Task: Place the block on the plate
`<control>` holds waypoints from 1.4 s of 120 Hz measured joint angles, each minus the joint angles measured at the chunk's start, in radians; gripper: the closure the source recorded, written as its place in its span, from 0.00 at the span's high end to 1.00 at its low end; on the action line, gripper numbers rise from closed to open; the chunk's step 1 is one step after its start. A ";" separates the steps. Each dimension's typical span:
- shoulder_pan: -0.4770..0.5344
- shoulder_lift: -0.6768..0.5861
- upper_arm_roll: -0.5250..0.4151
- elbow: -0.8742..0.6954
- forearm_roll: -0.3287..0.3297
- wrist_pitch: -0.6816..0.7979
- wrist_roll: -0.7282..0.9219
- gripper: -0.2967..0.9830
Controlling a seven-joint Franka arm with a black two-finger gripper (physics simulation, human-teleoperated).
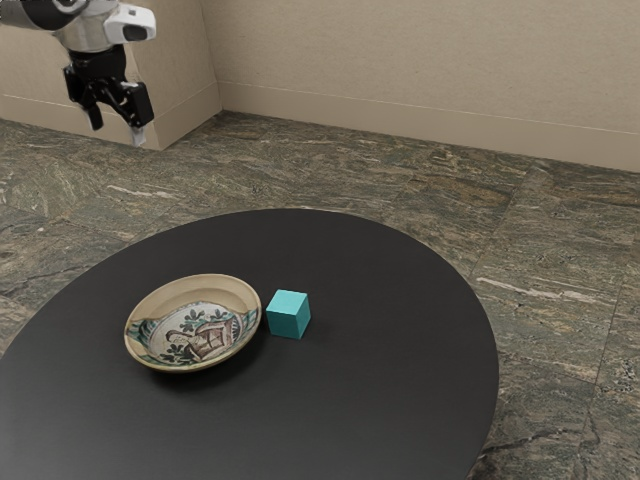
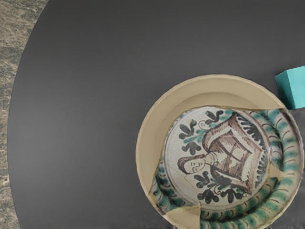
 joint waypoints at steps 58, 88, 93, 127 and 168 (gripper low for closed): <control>-0.101 -0.007 -0.112 -0.377 -0.039 0.256 0.317 0.77; -0.095 0.036 -0.142 -0.462 -0.066 0.414 0.569 0.77; -0.100 0.048 -0.143 -0.464 -0.069 0.429 0.606 0.77; -0.030 0.133 -0.237 -0.479 -0.073 0.513 0.810 0.77; -0.021 0.299 -0.263 -0.367 -0.085 0.566 0.955 0.77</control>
